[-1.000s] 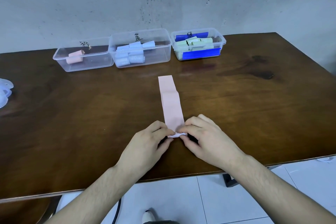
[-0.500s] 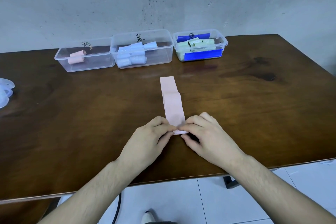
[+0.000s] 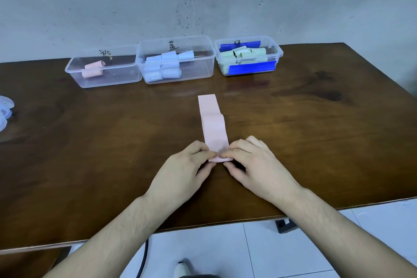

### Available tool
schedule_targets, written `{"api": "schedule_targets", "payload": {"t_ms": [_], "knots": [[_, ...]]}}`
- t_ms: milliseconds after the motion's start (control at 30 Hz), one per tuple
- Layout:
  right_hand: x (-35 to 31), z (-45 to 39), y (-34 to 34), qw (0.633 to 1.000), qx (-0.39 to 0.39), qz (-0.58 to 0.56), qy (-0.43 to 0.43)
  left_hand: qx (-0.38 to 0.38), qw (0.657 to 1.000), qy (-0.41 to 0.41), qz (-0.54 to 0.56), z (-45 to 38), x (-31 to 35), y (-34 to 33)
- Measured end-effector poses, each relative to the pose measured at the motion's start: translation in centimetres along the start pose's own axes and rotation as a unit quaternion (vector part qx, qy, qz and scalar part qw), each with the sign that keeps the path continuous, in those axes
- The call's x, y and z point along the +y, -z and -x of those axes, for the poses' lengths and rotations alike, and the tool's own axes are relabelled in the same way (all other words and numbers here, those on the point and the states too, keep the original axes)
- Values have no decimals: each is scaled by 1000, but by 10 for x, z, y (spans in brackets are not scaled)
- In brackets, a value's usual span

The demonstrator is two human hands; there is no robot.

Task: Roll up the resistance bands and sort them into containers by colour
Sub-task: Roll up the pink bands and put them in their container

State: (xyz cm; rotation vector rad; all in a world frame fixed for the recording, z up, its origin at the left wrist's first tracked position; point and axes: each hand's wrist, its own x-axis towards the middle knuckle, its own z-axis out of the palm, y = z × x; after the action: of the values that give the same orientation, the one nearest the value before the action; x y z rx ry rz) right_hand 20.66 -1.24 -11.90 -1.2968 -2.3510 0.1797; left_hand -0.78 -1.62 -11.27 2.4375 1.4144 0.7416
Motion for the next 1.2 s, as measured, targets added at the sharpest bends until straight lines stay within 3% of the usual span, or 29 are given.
{"api": "schedule_targets", "payload": {"t_ms": [667, 1200], "knots": [[8, -18, 1, 999, 9, 31, -11, -21, 1000, 15, -18, -17, -4, 3], [-4, 19, 12, 998, -14, -52, 30, 13, 999, -51, 12, 21, 8, 6]]}}
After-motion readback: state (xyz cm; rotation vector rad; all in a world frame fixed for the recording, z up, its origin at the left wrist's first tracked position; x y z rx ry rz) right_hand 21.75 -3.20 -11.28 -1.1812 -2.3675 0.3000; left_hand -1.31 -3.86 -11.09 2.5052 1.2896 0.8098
